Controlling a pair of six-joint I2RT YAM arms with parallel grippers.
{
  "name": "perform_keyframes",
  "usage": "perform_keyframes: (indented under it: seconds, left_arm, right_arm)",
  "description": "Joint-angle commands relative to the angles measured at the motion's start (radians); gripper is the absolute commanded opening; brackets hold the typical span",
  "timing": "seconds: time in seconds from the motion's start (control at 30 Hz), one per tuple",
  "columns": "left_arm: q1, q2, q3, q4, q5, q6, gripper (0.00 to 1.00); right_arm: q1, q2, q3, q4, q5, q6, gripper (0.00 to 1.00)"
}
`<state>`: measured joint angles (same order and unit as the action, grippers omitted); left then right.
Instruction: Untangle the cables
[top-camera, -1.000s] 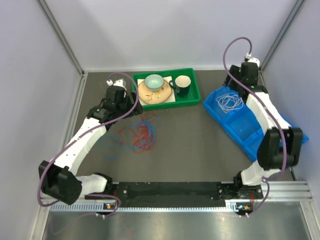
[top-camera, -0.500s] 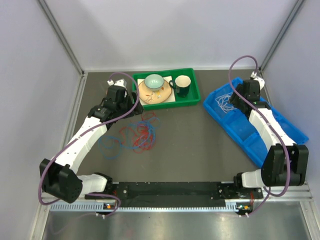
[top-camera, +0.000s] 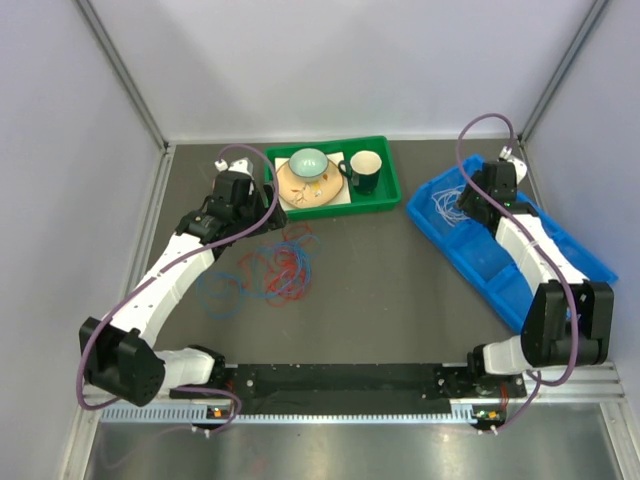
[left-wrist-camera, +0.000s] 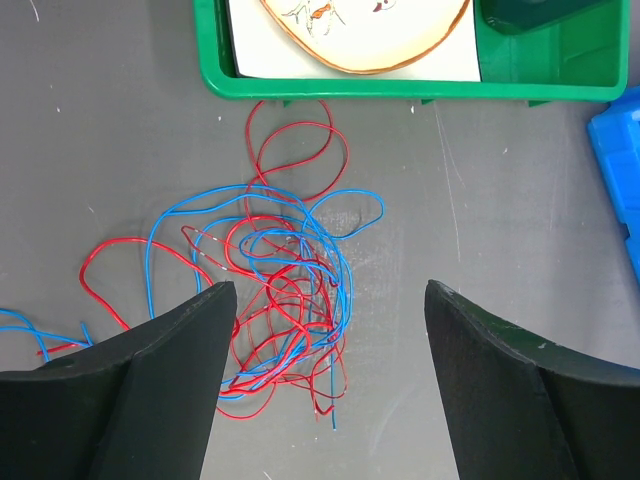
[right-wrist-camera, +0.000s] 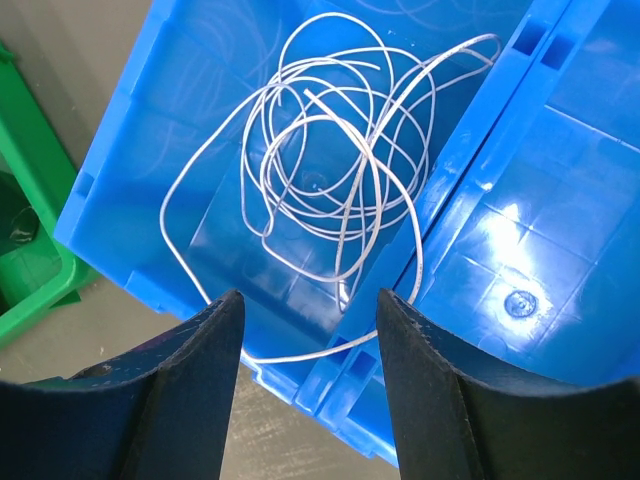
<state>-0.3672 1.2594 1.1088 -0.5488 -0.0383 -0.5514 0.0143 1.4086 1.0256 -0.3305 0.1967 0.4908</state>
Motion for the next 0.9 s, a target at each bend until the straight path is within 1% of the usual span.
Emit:
perform_keyframes:
  seconds: [0.0,0.3,0.43,0.47,0.53,0.57,0.67,0.87]
  left_arm:
    - [0.005,-0.017,0.019,0.032,0.003,0.002,0.81]
    - [0.007,-0.022,0.017,0.032,0.000,0.001,0.81]
    - [0.005,-0.028,0.014,0.029,-0.003,0.002,0.81]
    - [0.005,-0.028,0.014,0.027,-0.003,0.002,0.81]
    - [0.005,-0.028,0.014,0.030,-0.002,0.001,0.81]
    - [0.005,-0.026,0.014,0.030,0.000,0.001,0.81]
    - [0.005,-0.022,0.016,0.033,0.008,-0.002,0.81]
    - [0.005,-0.026,0.013,0.033,0.005,-0.001,0.81]
  right_arm:
    - [-0.010,0.013,0.016,0.027,0.006,0.011,0.55]
    - [-0.010,0.044,0.050,0.034,-0.022,0.011,0.55]
    - [-0.010,-0.035,0.034,0.038,0.027,0.008,0.56]
    - [-0.010,-0.046,0.031,0.041,0.055,0.005,0.56]
    - [-0.010,-0.063,0.024,0.039,0.061,-0.004,0.57]
    - [-0.042,-0.063,0.024,0.039,0.055,-0.004,0.57]
    - [-0.063,-0.063,0.004,0.039,0.043,0.000,0.58]
    - [-0.066,-0.051,-0.027,0.057,0.006,0.014,0.58]
